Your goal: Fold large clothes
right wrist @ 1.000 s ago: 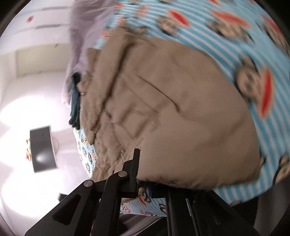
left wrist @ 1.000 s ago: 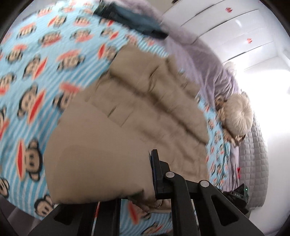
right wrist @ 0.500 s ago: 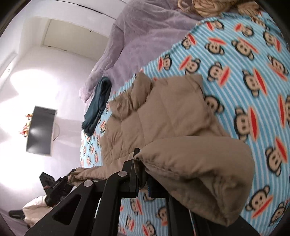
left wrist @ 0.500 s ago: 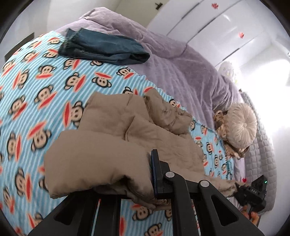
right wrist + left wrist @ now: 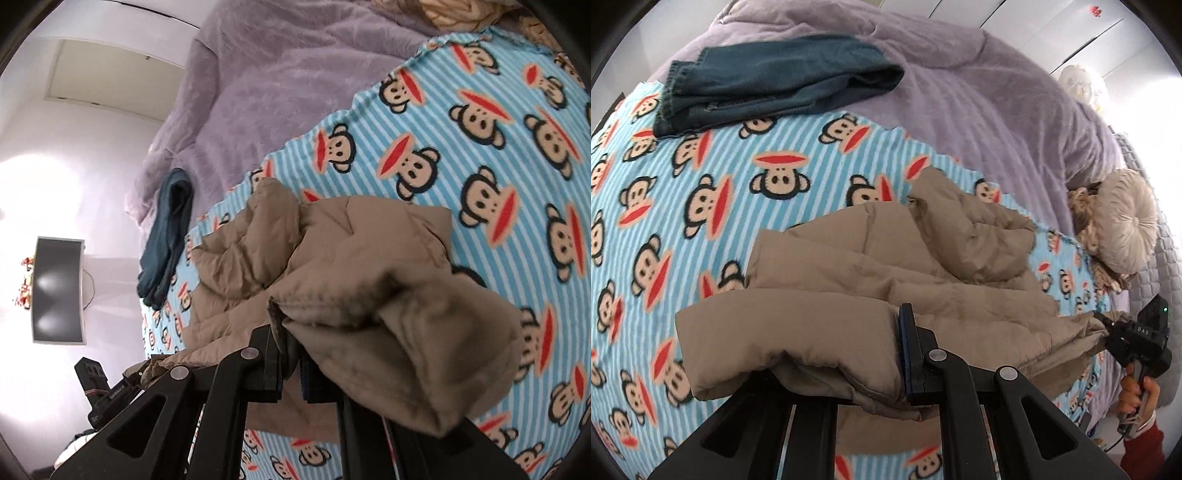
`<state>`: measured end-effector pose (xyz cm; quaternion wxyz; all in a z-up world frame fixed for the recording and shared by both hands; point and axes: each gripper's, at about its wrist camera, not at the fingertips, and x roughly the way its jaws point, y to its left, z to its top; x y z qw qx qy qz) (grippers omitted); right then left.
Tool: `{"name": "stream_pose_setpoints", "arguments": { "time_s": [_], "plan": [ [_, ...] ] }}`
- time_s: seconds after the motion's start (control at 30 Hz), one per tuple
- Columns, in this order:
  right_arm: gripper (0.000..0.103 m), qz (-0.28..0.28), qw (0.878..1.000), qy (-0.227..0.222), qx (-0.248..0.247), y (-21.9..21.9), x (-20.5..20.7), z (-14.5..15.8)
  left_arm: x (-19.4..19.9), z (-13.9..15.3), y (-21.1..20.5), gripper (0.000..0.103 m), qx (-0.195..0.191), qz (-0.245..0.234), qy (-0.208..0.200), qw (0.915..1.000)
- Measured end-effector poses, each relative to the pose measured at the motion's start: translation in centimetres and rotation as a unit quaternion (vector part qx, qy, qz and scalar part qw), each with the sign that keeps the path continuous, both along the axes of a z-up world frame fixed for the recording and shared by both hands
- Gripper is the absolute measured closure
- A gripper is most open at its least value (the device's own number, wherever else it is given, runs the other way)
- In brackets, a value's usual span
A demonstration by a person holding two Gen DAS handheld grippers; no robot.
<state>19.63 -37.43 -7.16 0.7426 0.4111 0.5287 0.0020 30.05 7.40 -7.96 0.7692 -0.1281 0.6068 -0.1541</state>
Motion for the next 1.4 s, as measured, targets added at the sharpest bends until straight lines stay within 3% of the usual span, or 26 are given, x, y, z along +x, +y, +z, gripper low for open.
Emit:
{"name": "stream_pose_setpoints", "arguments": {
  "time_s": [0.2, 0.33, 0.47, 0.53, 0.57, 0.63, 0.67, 0.7, 0.73, 0.87, 0.9, 0.93, 1.0, 1.07, 1.17, 1.23, 1.4],
  "plan": [
    [0.096, -0.001, 0.999, 0.034, -0.011, -0.3, 4.0, -4.9, 2.8, -5.6, -2.4, 0.089, 0.053, -0.021, 0.004, 0.9984],
    [0.092, -0.012, 0.999, 0.038, -0.003, -0.7, 5.1, -8.3, 3.5, -7.9, -2.9, 0.089, 0.06, -0.015, -0.007, 0.9981],
    [0.092, -0.027, 0.999, 0.03, 0.012, -0.9, 5.5, -10.6, 3.0, -7.5, -3.0, 0.088, 0.068, -0.01, -0.031, 0.9971],
    [0.09, -0.026, 0.999, 0.023, 0.013, -0.9, 5.4, -10.6, 2.3, -6.5, -2.8, 0.082, 0.071, -0.014, -0.049, 0.9962],
    [0.088, -0.023, 0.999, 0.021, 0.012, -0.9, 5.3, -10.5, 1.8, -5.8, -2.6, 0.074, 0.068, -0.016, -0.06, 0.9957],
    [0.071, -0.012, 1.0, 0.012, 0.003, -0.9, 5.2, -9.7, 0.9, -4.4, -2.4, 0.039, 0.069, -0.021, -0.084, 0.9938],
    [0.062, -0.005, 1.0, 0.002, -0.006, -1.0, 5.1, -8.9, 0.4, -3.5, -2.2, 0.014, 0.082, -0.017, -0.104, 0.991],
    [0.042, -0.001, 1.0, -0.006, -0.014, -1.0, 5.0, -8.2, -0.1, -2.7, -2.1, 0.006, 0.093, -0.015, -0.124, 0.9879],
    [0.034, 0.001, 1.0, -0.014, -0.022, -1.0, 5.0, -7.6, -0.5, -1.9, -2.0, 0.006, 0.101, -0.019, -0.141, 0.9847],
    [0.034, 0.024, 0.998, -0.039, -0.048, -0.6, 4.3, -5.1, -1.3, -0.3, -2.2, 0.006, 0.124, -0.024, -0.163, 0.9784],
    [0.037, 0.03, 0.997, -0.043, -0.052, -0.4, 4.0, -4.7, -1.6, -0.1, -2.6, 0.015, 0.119, -0.032, -0.168, 0.978],
    [0.055, 0.038, 0.997, -0.047, -0.055, -0.3, 3.6, -4.4, -1.8, 0.0, -3.1, 0.024, 0.114, -0.042, -0.169, 0.9781],
    [0.085, 0.079, 0.993, -0.044, -0.072, 1.5, 3.2, -4.2, -2.0, -0.8, -4.9, 0.058, 0.102, -0.076, -0.156, 0.9795],
    [0.086, 0.113, 0.989, -0.041, -0.087, 3.3, 3.0, -4.5, -2.3, -1.7, -6.9, 0.069, 0.101, -0.105, -0.154, 0.9772],
    [0.087, 0.166, 0.979, -0.031, -0.117, 6.1, 3.1, -6.0, -2.2, -3.6, -9.9, 0.069, 0.116, -0.124, -0.16, 0.9725],
    [0.087, 0.178, 0.975, -0.024, -0.133, 6.9, 3.4, -7.2, -1.5, -5.1, -11.3, 0.069, 0.148, -0.12, -0.17, 0.9669],
    [0.091, 0.133, 0.97, -0.008, -0.201, 4.3, 4.7, -8.7, 1.5, -8.0, -9.8, 0.069, 0.16, -0.07, -0.157, 0.972]
  ]
}}
